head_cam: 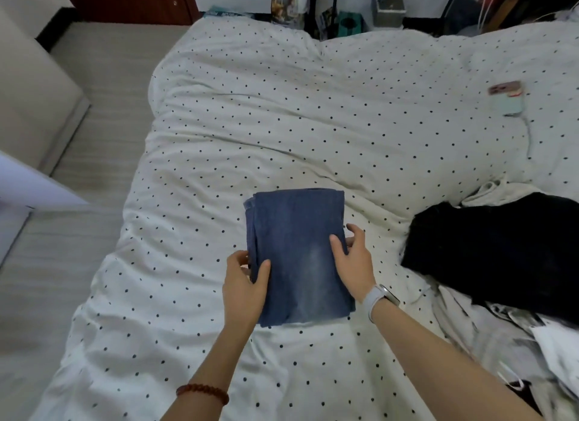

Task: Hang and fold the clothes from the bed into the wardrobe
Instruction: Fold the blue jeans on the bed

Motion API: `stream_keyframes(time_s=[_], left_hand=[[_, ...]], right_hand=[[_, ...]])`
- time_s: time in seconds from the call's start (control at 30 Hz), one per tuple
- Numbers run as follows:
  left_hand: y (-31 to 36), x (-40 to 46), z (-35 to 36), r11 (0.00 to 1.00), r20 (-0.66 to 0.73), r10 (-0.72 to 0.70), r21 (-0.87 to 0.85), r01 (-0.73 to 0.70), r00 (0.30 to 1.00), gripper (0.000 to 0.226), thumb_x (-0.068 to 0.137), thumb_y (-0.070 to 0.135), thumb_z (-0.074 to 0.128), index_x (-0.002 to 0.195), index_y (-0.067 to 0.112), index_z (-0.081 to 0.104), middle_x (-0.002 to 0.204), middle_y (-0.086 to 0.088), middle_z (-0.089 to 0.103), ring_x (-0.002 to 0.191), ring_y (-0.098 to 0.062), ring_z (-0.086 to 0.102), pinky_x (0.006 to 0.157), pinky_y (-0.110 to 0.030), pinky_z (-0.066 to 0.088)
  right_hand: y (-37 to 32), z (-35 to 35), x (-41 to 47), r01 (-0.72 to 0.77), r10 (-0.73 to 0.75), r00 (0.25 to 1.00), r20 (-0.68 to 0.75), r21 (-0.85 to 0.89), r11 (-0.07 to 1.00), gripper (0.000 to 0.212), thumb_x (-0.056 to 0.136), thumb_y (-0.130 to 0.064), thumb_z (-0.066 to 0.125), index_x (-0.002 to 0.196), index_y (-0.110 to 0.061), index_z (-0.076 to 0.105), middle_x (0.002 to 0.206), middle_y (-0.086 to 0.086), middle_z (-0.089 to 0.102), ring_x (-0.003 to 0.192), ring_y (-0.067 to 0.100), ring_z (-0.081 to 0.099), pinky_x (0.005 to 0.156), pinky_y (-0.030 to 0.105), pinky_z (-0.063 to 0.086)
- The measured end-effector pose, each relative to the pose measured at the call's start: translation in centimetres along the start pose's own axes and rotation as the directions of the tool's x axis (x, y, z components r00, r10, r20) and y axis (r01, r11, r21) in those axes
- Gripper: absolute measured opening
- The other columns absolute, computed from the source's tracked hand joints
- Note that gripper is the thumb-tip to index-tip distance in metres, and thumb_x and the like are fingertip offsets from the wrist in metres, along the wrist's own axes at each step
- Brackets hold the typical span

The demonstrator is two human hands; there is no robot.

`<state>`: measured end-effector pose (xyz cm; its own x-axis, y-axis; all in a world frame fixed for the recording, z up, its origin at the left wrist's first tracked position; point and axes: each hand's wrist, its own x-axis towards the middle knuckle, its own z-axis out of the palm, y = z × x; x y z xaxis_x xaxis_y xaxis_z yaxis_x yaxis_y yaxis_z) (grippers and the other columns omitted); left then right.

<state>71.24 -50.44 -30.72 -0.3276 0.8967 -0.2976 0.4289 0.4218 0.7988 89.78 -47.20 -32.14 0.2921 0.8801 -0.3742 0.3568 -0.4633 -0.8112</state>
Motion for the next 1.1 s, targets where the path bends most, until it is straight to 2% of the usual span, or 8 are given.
stream_keyframes(time_s=[0.1,0.2,0.3,0.47,0.7,0.97,1.03,1.1], left_hand=[[-2.8,-3.3,-0.4,0.999,-0.046,0.014,0.05,-0.012,0.999,0.031,0.082,0.031,0.068,0.102,0.02,0.047,0.097,0.005,0.053,0.092,-0.017,0.053,0.078,-0.03,0.045],[-5.2,-5.6,0.2,0.997,-0.038,-0.025,0.068,0.028,0.999,0.032,0.08,0.028,0.072,0.103,0.015,0.053,0.1,0.0,0.056,0.096,-0.02,0.053,0.087,-0.036,0.045],[-5.9,-6.3,1.3,0.992,-0.051,-0.024,0.119,0.03,0.998,0.029,0.085,0.021,0.066,0.106,0.003,0.058,0.103,-0.009,0.058,0.1,-0.024,0.05,0.09,-0.041,0.043],[-4.3,-6.3,1.5,0.995,-0.106,0.028,0.101,-0.017,0.994,0.015,0.094,0.009,0.05,0.098,-0.002,0.058,0.094,-0.006,0.053,0.096,-0.029,0.05,0.083,-0.036,0.04],[0.1,-4.1,-0.8,0.993,-0.185,0.062,-0.09,-0.08,0.981,0.01,0.1,0.017,0.038,0.095,0.013,0.045,0.098,-0.01,0.056,0.09,-0.026,0.052,0.078,-0.038,0.043],[-2.8,-5.7,0.1,1.0,-0.073,-0.005,0.022,0.006,0.997,0.009,0.097,0.016,0.046,0.1,0.009,0.049,0.101,-0.005,0.049,0.103,-0.028,0.048,0.094,-0.05,0.039],[-3.6,-6.0,-0.2,0.967,-0.021,-0.205,-0.158,0.199,0.979,0.022,0.094,0.027,0.052,0.107,0.011,0.043,0.113,-0.007,0.048,0.104,-0.024,0.052,0.093,-0.046,0.045],[-3.5,-6.0,-0.7,0.76,0.174,-0.472,-0.418,0.498,0.865,0.04,0.092,0.039,0.054,0.117,0.01,0.042,0.119,-0.008,0.052,0.099,-0.024,0.061,0.083,-0.038,0.052]], right_hand=[[3.2,-0.8,-3.3,0.001,-0.003,1.0,-0.018,-0.098,0.995,0.05,0.088,-0.038,0.058,0.132,-0.022,0.039,0.094,-0.011,0.056,0.094,0.017,0.056,0.096,0.043,0.042],[5.8,-1.1,-6.5,-0.036,0.034,0.999,-0.015,-0.094,0.995,0.05,0.086,-0.033,0.062,0.13,-0.02,0.042,0.103,-0.004,0.054,0.1,0.015,0.049,0.101,0.039,0.036],[6.7,-0.5,-7.9,-0.035,0.035,0.999,-0.003,-0.037,0.999,0.042,0.086,-0.025,0.064,0.124,-0.015,0.049,0.109,-0.003,0.049,0.106,0.014,0.043,0.096,0.031,0.035],[5.4,0.6,-6.9,-0.107,0.103,0.992,-0.071,-0.055,0.993,0.012,0.087,-0.015,0.059,0.081,-0.008,0.051,0.097,0.011,0.052,0.095,0.022,0.042,0.078,0.03,0.036],[0.1,-1.5,-6.5,0.095,-0.091,0.987,-0.129,0.025,0.995,0.009,0.094,-0.012,0.047,0.098,-0.014,0.039,0.09,-0.005,0.04,0.099,0.021,0.042,0.085,0.032,0.036],[3.4,-0.5,-7.1,-0.1,0.103,0.995,-0.019,0.104,0.989,0.009,0.096,-0.011,0.044,0.104,-0.011,0.039,0.1,0.006,0.047,0.095,0.022,0.047,0.067,0.022,0.038],[3.8,-0.4,-7.2,-0.112,0.114,0.993,-0.001,0.17,0.979,0.008,0.097,-0.01,0.042,0.103,-0.011,0.039,0.092,-0.002,0.048,0.087,0.014,0.049,0.065,0.014,0.038],[3.9,-0.4,-7.5,-0.095,0.098,0.995,-0.006,0.203,0.975,0.008,0.097,-0.009,0.043,0.104,-0.01,0.04,0.089,-0.009,0.048,0.082,0.007,0.049,0.066,0.011,0.04]])
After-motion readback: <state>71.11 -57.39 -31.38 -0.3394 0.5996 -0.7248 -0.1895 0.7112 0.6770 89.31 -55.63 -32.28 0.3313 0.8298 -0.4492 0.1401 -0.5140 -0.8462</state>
